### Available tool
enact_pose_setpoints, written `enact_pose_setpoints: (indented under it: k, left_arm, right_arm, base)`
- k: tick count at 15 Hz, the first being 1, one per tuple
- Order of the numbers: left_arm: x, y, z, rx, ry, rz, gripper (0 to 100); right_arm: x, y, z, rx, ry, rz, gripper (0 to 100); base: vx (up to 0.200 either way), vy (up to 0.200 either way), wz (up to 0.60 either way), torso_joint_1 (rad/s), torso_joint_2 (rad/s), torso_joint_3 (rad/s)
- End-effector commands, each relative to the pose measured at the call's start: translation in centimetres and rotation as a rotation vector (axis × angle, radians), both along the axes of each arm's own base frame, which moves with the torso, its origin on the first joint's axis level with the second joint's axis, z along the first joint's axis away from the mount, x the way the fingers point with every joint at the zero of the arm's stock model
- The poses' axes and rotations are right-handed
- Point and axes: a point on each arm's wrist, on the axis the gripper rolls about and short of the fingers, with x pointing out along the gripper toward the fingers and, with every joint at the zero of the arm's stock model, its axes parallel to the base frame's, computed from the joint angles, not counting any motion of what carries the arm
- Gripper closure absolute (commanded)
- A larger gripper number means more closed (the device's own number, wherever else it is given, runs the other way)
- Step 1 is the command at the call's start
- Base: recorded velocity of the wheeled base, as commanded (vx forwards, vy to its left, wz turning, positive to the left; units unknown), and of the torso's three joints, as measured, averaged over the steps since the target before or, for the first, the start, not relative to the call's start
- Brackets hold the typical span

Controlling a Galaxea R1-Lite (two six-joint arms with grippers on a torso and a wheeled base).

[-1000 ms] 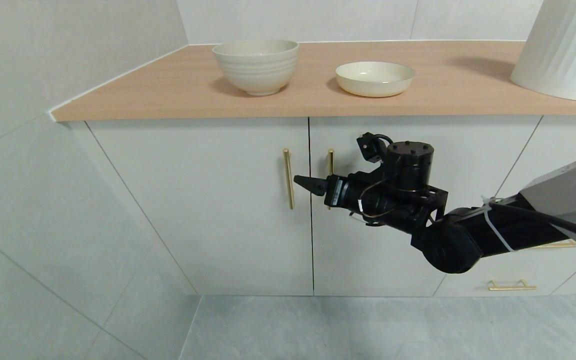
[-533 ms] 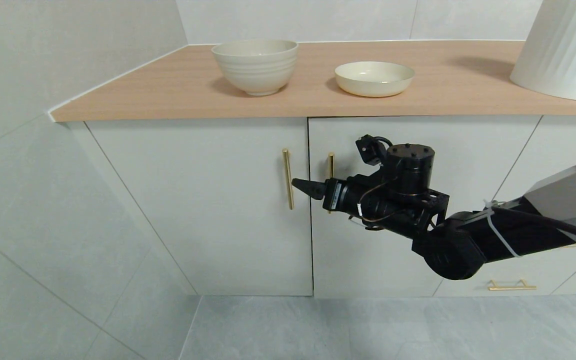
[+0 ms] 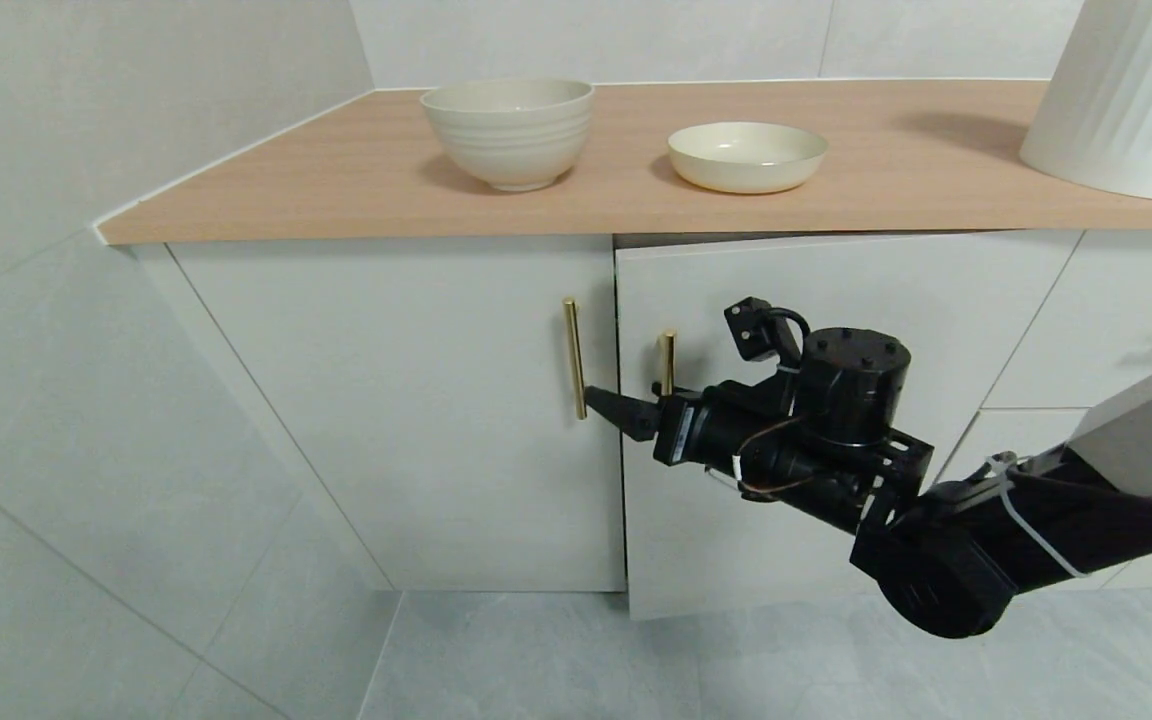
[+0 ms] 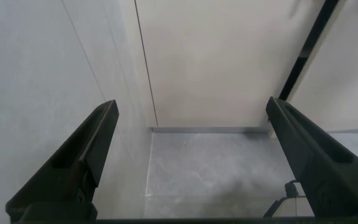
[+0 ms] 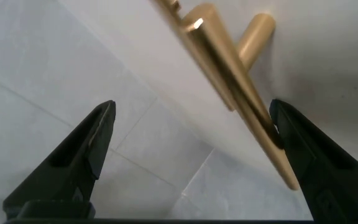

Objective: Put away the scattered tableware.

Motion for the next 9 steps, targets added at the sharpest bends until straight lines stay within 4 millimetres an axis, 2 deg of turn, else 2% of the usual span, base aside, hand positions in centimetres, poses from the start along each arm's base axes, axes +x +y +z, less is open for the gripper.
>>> enact_pose_setpoints:
  k: [1, 9]
  left_arm:
    - [0.0, 0.0, 0.0, 0.0, 0.0, 0.0, 0]
    - [0.0, 0.0, 0.0, 0.0, 0.0, 0.0, 0]
  right_arm:
    - [-1.6, -0.1, -0.3, -0.034, -0.016, 0.034, 0]
    - [-5.5, -2.5, 2.6, -0.067, 0.026, 0.081, 0]
  base:
    - [0.0, 0.0, 0.0, 0.0, 0.0, 0.0]
    - [0.0, 0.0, 0.0, 0.0, 0.0, 0.0]
